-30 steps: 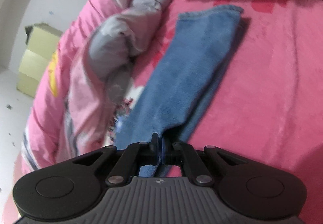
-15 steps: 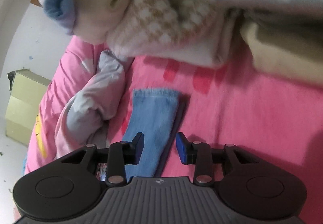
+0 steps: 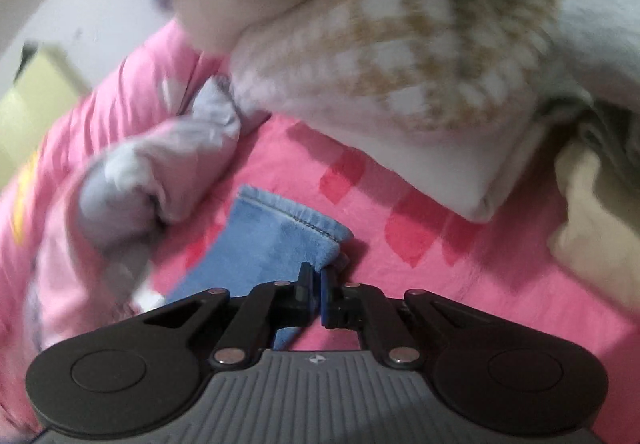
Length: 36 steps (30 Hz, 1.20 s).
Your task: Fold clothes
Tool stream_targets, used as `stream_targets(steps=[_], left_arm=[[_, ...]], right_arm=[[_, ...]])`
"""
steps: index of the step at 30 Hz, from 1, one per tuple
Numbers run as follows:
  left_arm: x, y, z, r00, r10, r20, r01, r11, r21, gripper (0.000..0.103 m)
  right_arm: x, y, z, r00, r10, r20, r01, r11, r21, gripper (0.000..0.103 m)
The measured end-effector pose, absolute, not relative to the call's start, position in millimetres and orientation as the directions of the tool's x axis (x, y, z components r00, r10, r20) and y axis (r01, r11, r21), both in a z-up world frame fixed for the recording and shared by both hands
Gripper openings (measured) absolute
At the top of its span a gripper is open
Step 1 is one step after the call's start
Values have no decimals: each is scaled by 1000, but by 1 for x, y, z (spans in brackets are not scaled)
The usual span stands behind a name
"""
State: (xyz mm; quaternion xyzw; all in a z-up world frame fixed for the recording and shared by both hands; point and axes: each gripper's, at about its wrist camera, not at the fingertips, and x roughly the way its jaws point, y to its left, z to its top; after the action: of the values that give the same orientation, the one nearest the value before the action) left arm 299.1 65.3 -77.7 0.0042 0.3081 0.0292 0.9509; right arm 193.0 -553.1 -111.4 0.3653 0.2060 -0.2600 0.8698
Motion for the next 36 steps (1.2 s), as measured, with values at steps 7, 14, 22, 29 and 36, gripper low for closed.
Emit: stream_targets(steps=[7,14,22,29,36], left_arm=[[299,65,-78,809,57,-585,-50,998,28,43],[298,63,-81,813,71,-578,-51,997,50,44],[298,65,-81,812,61,-580,-47,998,39,44],[297,65,-81,813,62,-579,-49,998,39,44],[298,63,-82,813,75,-577,-51,997,58,45]], right_arm=[[184,-494,-69,793,-425,-436,578,750,320,19],[230,-315,-62,823,304,-479,-249,952,177,17],[246,-426,-92,783,47,-620,53,989,141,0],[231,-500,-69,751,-376,-543,435,900,-21,0],[266,-402,-73,815,27,-579,-79,995,-66,0]])
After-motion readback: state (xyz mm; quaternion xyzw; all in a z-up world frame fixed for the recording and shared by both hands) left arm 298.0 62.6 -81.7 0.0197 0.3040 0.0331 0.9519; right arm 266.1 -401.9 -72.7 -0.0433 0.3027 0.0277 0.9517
